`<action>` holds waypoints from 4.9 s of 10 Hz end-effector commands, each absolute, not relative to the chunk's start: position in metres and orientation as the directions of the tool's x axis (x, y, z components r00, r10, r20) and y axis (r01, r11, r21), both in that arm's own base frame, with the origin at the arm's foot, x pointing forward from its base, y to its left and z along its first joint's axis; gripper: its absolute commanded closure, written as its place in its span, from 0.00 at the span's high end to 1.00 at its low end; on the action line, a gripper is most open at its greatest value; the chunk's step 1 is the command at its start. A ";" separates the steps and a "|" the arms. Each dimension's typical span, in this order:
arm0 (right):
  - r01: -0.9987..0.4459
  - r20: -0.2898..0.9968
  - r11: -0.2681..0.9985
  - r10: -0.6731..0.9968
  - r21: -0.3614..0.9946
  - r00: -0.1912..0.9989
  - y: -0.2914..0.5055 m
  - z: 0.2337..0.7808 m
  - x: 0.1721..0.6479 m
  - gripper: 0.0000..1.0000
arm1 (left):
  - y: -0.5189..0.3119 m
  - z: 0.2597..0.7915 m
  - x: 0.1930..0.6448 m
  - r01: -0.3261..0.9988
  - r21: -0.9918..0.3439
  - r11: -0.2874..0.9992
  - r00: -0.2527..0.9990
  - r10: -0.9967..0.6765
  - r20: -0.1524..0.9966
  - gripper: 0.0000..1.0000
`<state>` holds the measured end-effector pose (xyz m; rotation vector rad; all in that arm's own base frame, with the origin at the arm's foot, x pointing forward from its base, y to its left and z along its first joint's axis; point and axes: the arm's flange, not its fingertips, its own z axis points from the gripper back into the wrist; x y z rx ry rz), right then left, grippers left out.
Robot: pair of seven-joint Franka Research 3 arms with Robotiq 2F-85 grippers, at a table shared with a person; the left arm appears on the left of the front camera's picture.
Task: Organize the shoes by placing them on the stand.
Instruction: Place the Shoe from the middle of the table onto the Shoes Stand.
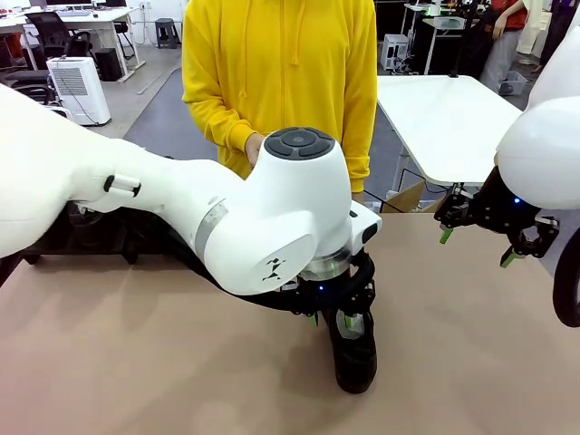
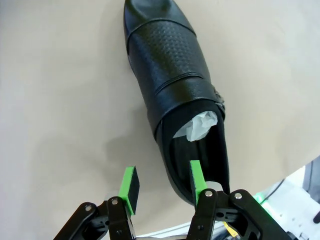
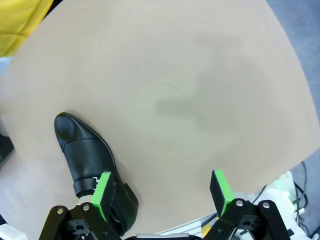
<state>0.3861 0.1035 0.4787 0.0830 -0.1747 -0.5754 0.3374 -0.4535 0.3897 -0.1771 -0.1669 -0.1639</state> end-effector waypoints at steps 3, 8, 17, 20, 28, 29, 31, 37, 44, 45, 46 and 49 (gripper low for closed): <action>0.519 0.129 0.843 -0.535 0.143 0.835 0.101 0.480 0.386 1.00 | -0.477 0.359 0.353 0.055 -0.092 0.994 0.996 -0.048 0.071 0.55; 0.519 0.129 0.843 -0.535 0.143 0.835 0.101 0.480 0.386 1.00 | -0.479 0.356 0.355 0.060 -0.091 0.994 0.997 -0.056 0.052 0.00; 0.519 0.129 0.843 -0.535 0.143 0.835 0.101 0.480 0.386 1.00 | -0.384 0.433 0.369 0.138 -0.096 0.986 0.969 -0.114 0.220 0.00; 0.519 0.129 0.843 -0.535 0.143 0.835 0.101 0.480 0.386 1.00 | -0.307 0.469 0.411 0.045 -0.049 0.998 0.920 -0.022 0.391 0.00; 0.519 0.129 0.843 -0.535 0.143 0.835 0.101 0.480 0.386 1.00 | -0.193 0.456 0.538 -0.160 -0.025 0.987 0.803 0.145 0.579 0.00; 0.519 0.129 0.843 -0.535 0.143 0.835 0.101 0.480 0.386 1.00 | -0.191 0.449 0.545 -0.158 -0.021 0.987 0.804 0.142 0.577 0.00; 0.519 0.129 0.843 -0.535 0.143 0.835 0.101 0.480 0.386 1.00 | -0.191 0.442 0.551 -0.147 -0.022 0.989 0.812 0.133 0.568 0.00; 0.519 0.129 0.843 -0.535 0.143 0.835 0.101 0.480 0.386 1.00 | -0.196 0.434 0.553 -0.158 -0.024 0.987 0.835 0.147 0.530 0.11; 0.519 0.129 0.843 -0.535 0.143 0.835 0.101 0.480 0.386 1.00 | -0.201 0.462 0.538 -0.143 -0.018 0.990 0.828 0.129 0.546 0.49; 0.519 0.129 0.843 -0.535 0.143 0.835 0.101 0.480 0.386 1.00 | -0.199 0.464 0.528 -0.142 -0.036 0.989 0.872 0.142 0.469 0.49; 0.519 0.129 0.843 -0.535 0.143 0.835 0.101 0.480 0.386 1.00 | -0.196 0.465 0.519 -0.144 -0.041 0.989 0.873 0.146 0.464 0.49; 0.519 0.129 0.843 -0.535 0.143 0.835 0.101 0.480 0.386 1.00 | -0.191 0.480 0.497 -0.141 -0.044 0.989 0.857 0.144 0.495 0.49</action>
